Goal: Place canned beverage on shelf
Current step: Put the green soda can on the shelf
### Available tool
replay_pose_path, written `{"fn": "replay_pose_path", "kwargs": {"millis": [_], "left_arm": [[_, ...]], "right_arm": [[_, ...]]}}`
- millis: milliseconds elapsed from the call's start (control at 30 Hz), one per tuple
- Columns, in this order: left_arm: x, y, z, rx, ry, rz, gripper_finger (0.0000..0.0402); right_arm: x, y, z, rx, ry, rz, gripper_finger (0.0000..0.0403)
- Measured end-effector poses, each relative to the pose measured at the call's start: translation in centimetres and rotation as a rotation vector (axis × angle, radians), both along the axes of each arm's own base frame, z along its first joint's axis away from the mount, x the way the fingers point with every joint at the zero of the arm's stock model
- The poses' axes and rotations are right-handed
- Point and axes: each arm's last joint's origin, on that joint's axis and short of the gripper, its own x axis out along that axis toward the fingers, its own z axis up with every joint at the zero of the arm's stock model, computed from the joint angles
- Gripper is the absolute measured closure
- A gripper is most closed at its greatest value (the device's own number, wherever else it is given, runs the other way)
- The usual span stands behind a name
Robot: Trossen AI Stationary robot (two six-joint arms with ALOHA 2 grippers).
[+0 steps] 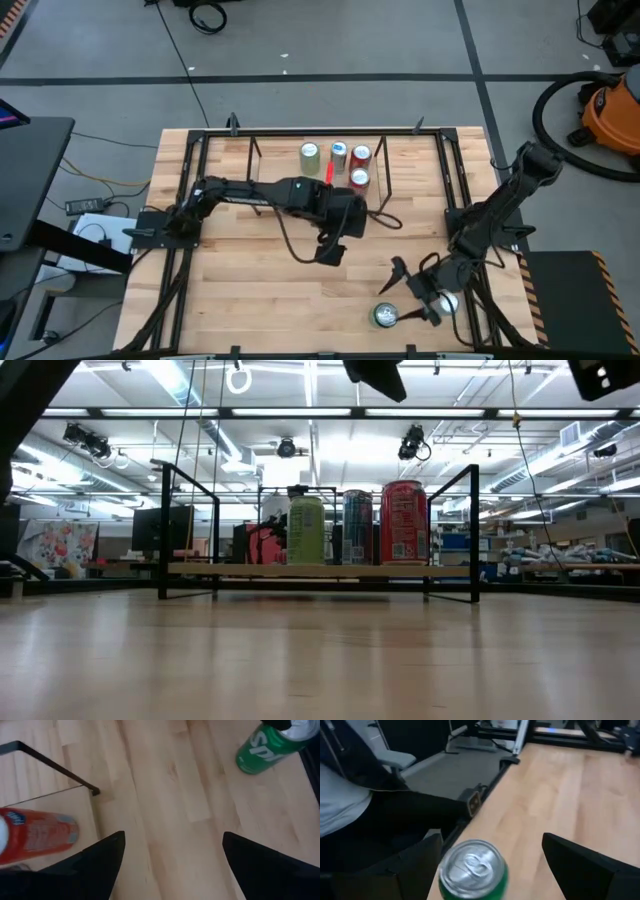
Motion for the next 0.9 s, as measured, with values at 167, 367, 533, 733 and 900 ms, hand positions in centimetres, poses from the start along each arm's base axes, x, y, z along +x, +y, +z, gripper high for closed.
{"fn": "replay_pose_path", "kwargs": {"millis": [167,367,533,733,900], "left_arm": [[-0.6,-1.1,-0.2,0.007,0.044,0.025,0.0056],[-1.1,-2.4,-0.4,-0.003,0.073,0.055,0.0056],[-1.5,-3.7,-0.4,0.005,0.085,0.044,0.0056],[-1.7,-4.5,-0.4,-0.004,0.085,0.054,0.0056],[-2.0,-5.2,-0.4,0.006,0.082,0.055,0.0056]], "right_arm": [[0.7,1.1,-0.6,-0.025,-0.004,-0.003,0.0047],[1.8,2.3,-1.4,-0.079,0.011,0.000,0.0047],[2.2,2.7,-2.2,-0.091,0.040,0.022,0.0047],[2.4,2.6,-2.9,-0.107,0.075,-0.017,0.0047],[2.9,1.7,-3.1,-0.156,0.076,-0.119,0.0047]]}}
